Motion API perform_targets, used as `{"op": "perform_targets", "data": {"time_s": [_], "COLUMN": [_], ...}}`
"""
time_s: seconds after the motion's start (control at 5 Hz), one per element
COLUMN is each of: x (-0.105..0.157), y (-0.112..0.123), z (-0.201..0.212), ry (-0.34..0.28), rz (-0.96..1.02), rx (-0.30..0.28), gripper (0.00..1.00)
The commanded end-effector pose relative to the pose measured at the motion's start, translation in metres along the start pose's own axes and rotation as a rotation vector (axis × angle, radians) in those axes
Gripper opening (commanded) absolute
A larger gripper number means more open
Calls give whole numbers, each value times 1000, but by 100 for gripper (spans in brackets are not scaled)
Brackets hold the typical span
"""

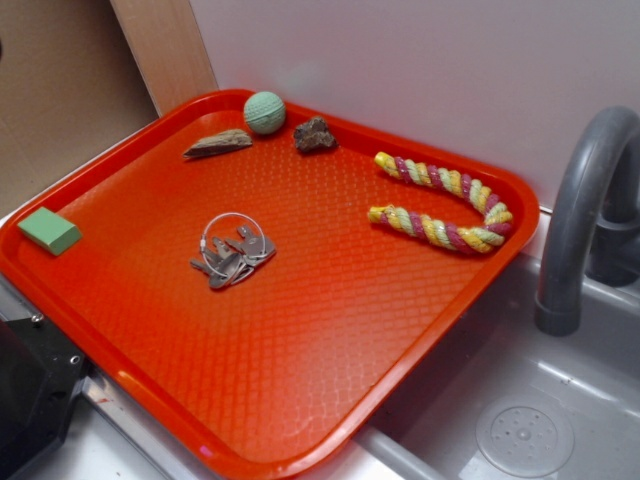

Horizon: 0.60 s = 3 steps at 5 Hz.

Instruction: Grab the silver keys.

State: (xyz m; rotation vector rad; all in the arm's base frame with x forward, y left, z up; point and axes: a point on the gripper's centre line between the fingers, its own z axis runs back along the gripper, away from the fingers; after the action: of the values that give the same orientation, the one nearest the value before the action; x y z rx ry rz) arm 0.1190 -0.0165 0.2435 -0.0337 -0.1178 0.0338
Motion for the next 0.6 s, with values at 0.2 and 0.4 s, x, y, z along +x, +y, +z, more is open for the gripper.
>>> {"op": "perform_targets", "data": {"time_s": [0.2,0.4], "x": [42,70], "y": [37,39], "z": [-43,-86], "ry": [33,19], "rz": [32,15], "rx": [-5,-53], "gripper": [100,100]}}
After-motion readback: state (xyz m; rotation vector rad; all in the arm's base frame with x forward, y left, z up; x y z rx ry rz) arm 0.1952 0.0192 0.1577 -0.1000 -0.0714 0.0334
